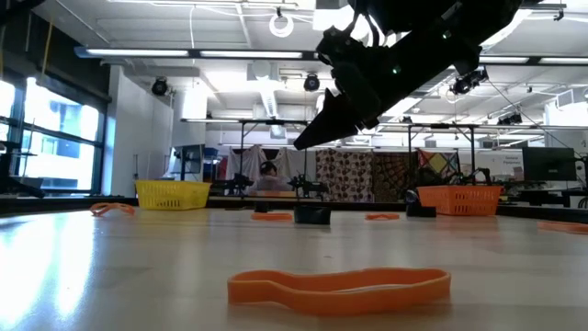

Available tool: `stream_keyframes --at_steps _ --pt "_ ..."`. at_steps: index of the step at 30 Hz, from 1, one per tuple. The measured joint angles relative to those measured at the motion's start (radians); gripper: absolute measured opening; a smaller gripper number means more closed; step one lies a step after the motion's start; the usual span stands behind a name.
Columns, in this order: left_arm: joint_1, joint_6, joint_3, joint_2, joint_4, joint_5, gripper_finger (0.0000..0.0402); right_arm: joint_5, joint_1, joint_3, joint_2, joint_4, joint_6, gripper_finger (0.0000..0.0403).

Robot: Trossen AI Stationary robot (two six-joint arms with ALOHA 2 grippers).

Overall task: Sort rubber bands into baskets
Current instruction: Put the black rubber band into the orange bin

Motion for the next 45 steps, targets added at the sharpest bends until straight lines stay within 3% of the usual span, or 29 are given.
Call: stream_keyframes --at_steps 14,17,22,25,31,36,40,45 --pt "0.000 -0.077 0.002 0.098 0.048 0.035 0.0123 -0.007 0.000 0.000 0.000 -0.010 0.000 0.0000" --pt "-0.003 -0.051 0.002 0.089 0.043 0.037 0.0098 -0.008 0.000 0.000 0.000 -0.011 0.000 0.0000" --pt "-0.003 0.023 -0.002 0.030 -0.008 0.052 0.0019 -0.008 0.000 0.000 0.000 -0.011 0.000 0.0000" --pt "0.018 0.037 -0.002 -0.004 -0.063 -0.002 0.0008 -0.008 0.000 0.000 0.000 -0.011 0.000 0.0000" --pt "0.120 0.136 -0.002 -0.050 -0.074 -0.103 0.0002 -0.008 0.000 0.000 0.000 -0.011 0.000 0.0000" --pt "0.234 0.249 -0.002 -0.055 -0.053 -0.126 0.0001 -0.008 0.000 0.000 0.000 -0.014 0.000 0.0000" --pt "0.304 0.337 -0.016 -0.055 0.002 -0.117 0.0001 -0.008 0.000 0.000 0.000 -0.019 0.000 0.0000" --pt "0.376 0.413 -0.102 -0.055 0.206 -0.041 0.0000 -0.008 0.000 0.000 0.000 -0.037 0.019 0.0000"
